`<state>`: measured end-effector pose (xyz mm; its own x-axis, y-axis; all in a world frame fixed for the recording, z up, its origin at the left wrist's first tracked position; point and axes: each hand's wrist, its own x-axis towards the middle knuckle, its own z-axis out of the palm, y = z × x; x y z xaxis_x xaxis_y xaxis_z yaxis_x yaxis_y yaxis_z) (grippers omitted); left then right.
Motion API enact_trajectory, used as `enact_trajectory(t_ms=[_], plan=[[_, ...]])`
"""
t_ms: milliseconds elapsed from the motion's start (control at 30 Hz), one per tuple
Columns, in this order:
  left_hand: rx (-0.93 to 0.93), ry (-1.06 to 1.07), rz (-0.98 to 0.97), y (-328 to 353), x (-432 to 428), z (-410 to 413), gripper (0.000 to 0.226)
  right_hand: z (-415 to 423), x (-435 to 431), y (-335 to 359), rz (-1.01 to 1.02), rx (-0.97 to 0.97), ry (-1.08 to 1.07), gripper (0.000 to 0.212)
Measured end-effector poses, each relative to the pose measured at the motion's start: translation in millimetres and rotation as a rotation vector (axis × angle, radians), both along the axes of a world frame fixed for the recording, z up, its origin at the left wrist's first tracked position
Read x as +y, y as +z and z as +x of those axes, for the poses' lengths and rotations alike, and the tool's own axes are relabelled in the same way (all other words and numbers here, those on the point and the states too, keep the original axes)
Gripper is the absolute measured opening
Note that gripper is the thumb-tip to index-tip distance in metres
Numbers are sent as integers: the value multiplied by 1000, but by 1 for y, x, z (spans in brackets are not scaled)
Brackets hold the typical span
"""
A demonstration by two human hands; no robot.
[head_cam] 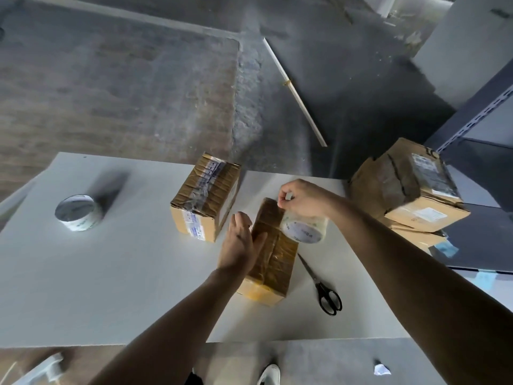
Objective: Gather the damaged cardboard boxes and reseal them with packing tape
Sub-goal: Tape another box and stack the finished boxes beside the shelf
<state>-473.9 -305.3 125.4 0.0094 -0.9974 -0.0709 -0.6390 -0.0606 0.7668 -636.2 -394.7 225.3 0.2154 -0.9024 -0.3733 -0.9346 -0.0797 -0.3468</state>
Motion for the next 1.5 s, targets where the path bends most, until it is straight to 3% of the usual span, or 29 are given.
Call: enact_trajectory(t_ms=[67, 233, 367, 467, 567, 733, 867, 967, 1133, 1300, 1500], plan=[[44, 76, 19, -1, 0, -1, 43, 9, -4, -2, 12, 35, 12, 8], [-54, 191, -41, -7, 0, -4, 92, 31, -13, -10, 61, 153, 24, 15], [-290, 226, -151, -10, 0, -4, 107, 43, -15, -13, 83, 247, 4, 11], [-396, 135, -228, -16, -2, -2, 93, 50, -16, -14, 96, 298, -8, 12], [-386, -12, -278, -18, -3, 0, 71, 56, -18, -17, 97, 328, -31, 12], [-91, -200, -178, -27, -8, 1, 57, 60, -15, -21, 52, 369, -39, 8], [-14, -261, -26, -30, -13, 4, 55, 57, -14, -22, 54, 356, -51, 14], [74, -301, 47, -31, -15, 7, 41, 52, -12, -19, 66, 309, -56, 16], [137, -320, 79, -23, -18, 7, 36, 44, -9, -12, 96, 142, -79, 27], [159, -336, 124, -29, -22, 4, 55, 16, 2, -4, 111, -24, -160, 44], [252, -325, 121, -18, -22, 1, 41, -24, 29, -15, 194, -392, -243, 65]])
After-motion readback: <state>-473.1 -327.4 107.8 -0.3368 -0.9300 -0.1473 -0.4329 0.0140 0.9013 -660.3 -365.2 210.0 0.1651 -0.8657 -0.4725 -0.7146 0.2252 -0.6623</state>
